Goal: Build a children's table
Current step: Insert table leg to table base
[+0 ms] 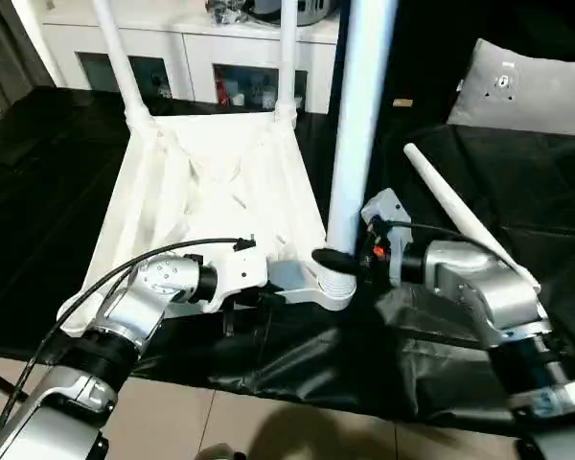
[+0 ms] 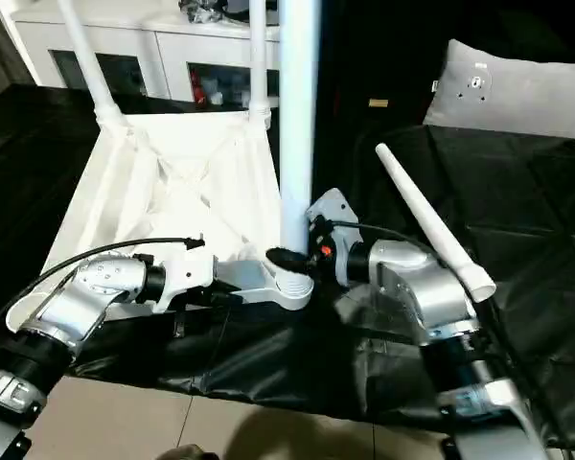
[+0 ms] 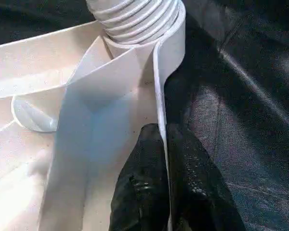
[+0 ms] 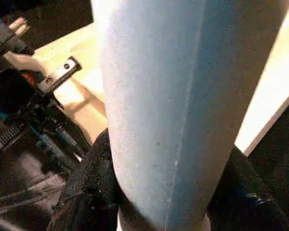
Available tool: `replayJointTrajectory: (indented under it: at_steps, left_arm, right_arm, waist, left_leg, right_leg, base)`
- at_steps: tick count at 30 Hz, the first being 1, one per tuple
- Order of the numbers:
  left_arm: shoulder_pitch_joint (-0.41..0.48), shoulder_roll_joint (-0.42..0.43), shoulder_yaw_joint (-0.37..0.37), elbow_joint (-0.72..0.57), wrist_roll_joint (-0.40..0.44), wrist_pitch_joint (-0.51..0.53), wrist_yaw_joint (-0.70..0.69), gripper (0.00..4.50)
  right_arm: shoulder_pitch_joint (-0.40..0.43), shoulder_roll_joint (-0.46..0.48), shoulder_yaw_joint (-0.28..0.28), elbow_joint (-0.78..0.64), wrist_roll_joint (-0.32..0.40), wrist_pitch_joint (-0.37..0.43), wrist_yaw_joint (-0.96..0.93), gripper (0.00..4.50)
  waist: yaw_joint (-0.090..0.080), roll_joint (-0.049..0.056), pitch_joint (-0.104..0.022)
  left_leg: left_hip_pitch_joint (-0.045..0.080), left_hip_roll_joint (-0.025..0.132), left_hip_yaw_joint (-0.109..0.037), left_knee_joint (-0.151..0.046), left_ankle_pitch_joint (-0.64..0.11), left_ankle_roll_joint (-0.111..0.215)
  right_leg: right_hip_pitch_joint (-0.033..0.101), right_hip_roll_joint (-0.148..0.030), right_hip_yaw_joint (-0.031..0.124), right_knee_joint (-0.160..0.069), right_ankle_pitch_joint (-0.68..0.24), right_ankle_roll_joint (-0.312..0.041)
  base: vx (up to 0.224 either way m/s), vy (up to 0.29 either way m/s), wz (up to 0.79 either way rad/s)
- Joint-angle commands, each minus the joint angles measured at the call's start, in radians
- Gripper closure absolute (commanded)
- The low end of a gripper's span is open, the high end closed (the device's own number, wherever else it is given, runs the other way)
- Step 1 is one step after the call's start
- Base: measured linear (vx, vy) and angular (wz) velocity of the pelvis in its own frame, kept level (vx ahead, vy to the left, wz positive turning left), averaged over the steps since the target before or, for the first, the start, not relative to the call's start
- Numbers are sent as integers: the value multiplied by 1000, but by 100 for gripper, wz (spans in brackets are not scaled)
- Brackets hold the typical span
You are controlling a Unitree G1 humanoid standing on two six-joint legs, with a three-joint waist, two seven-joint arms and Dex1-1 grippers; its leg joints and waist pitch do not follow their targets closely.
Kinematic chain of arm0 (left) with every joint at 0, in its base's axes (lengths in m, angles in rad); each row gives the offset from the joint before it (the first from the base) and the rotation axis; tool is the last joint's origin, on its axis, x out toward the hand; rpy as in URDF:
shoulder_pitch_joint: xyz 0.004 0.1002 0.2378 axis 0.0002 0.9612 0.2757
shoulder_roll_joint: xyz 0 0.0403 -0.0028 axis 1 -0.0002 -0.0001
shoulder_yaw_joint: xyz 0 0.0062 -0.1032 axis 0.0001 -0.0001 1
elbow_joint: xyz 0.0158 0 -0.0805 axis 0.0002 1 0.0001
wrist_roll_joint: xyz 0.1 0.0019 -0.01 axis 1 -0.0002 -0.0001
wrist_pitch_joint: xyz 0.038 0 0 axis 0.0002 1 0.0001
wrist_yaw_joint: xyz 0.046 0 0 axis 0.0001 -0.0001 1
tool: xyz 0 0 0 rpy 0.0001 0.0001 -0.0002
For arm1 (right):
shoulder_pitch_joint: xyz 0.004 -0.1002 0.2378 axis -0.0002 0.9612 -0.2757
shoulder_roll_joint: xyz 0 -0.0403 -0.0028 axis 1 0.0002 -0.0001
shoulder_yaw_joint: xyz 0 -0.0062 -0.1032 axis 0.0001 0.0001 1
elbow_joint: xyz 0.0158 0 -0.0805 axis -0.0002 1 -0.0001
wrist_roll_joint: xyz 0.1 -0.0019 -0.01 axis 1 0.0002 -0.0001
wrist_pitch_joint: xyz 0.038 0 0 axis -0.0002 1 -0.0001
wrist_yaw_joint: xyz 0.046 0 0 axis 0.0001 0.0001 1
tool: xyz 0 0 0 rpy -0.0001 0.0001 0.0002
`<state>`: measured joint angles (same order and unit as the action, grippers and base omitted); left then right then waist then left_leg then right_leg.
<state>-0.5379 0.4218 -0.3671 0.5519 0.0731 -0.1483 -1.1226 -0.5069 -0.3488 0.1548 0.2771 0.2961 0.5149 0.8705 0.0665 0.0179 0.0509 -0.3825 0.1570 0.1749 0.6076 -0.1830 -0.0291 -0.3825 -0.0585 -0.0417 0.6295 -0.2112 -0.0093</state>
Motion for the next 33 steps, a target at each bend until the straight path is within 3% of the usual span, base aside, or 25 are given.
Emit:
replayJointTrajectory:
  at_steps: [1, 4, 5, 10, 13, 14, 17, 20, 24, 25, 27, 32, 33]
  left_arm:
    - [2, -16, -25, 4, 5, -38, -25, 450]
    - [5, -26, -5, 1, -21, -22, -21, 450]
    - [8, -34, 12, -2, -43, -5, -20, 450]
    - [7, -29, 14, 7, -38, -12, -16, 450]
    - [10, -28, 18, 11, -38, -12, -19, 450]
    - [10, -28, 19, 13, -38, -12, -19, 450]
    - [9, -32, 23, 21, -35, -12, -25, 450]
    - [6, -34, 21, 30, -30, -15, -27, 450]
    - [5, -35, 18, 31, -26, -17, -28, 450]
    - [6, -33, 14, 30, -23, -19, -28, 450]
    - [8, -31, 10, 27, -18, -21, -29, 450]
    - [4, -24, 2, 26, -11, -31, -45, 450]
    - [1, -24, 0, 27, -12, -32, -50, 450]
  right_arm:
    - [34, 12, -20, 72, -3, -1, -38, 260]
    - [61, 25, -57, 81, 19, -20, -56, 261]
    - [110, 43, -104, 66, 57, -28, -64, 261]
    - [172, 59, -122, 32, 68, -61, -62, 261]
    - [234, 74, -136, -3, 73, -120, -70, 261]
    - [241, 78, -139, -5, 66, -138, -83, 261]
    - [262, 70, -115, -7, 17, -207, -102, 261]
    - [279, 40, -66, -11, -58, -276, -112, 261]
    - [284, 6, -13, 3, -139, -336, -109, 261]
    - [282, -4, 6, 12, -158, -347, -103, 261]
    - [275, -13, 24, 23, -173, -357, -95, 261]
    - [249, -15, 45, 56, -188, -375, -87, 261]
    - [247, -21, 53, 56, -190, -370, -78, 261]
  waist:
    - [3, 2, -62]
    - [4, 3, -59]
    - [6, 4, -61]
    - [14, 11, -65]
    - [24, 14, -68]
    - [23, 23, -69]
    - [20, 31, -65]
    - [16, 30, -63]
    - [14, 25, -62]
    - [14, 28, -61]
    - [11, 23, -59]
    - [4, 25, -58]
    - [1, 30, -57]
  left_leg:
    - [24, 76, -27, -79, -233, -10]
    - [23, 76, -28, -81, -254, -15]
    - [25, 77, -27, -81, -256, -14]
    - [24, 77, -28, -82, -232, -2]
    - [24, 77, -26, -81, -214, 8]
    - [23, 77, -27, -82, -217, 8]
    - [24, 75, -30, -85, -261, -4]
    - [26, 76, -32, -90, -300, -17]
    - [25, 76, -32, -91, -308, -16]
    - [25, 76, -32, -92, -310, -18]
    - [27, 76, -34, -94, -332, -15]
    - [28, 77, -36, -98, -363, -19]
    - [28, 77, -37, -98, -372, -21]
  right_leg:
    - [34, -99, 50, -77, -134, -255]
    - [33, -100, 50, -80, -160, -252]
    - [35, -101, 52, -82, -165, -246]
    - [34, -99, 49, -79, -128, -243]
    - [34, -99, 49, -79, -94, -240]
    - [33, -99, 48, -81, -88, -239]
    - [32, -98, 47, -86, -151, -232]
    - [30, -98, 48, -92, -215, -215]
    - [30, -98, 51, -96, -229, -205]
    - [29, -98, 50, -96, -239, -201]
    - [28, -98, 51, -99, -285, -192]
    - [24, -96, 53, -102, -300, -189]
    - [24, -97, 53, -102, -305, -190]
  base:
    - [0, 0, 0]
    - [0, 0, 0]
    - [0, 0, 0]
    - [0, 0, 0]
    - [0, 0, 0]
    - [0, 0, 0]
    - [0, 0, 0]
    - [0, 0, 0]
    - [0, 0, 0]
    - [0, 0, 0]
    - [0, 0, 0]
    - [0, 0, 0]
    - [0, 0, 0]
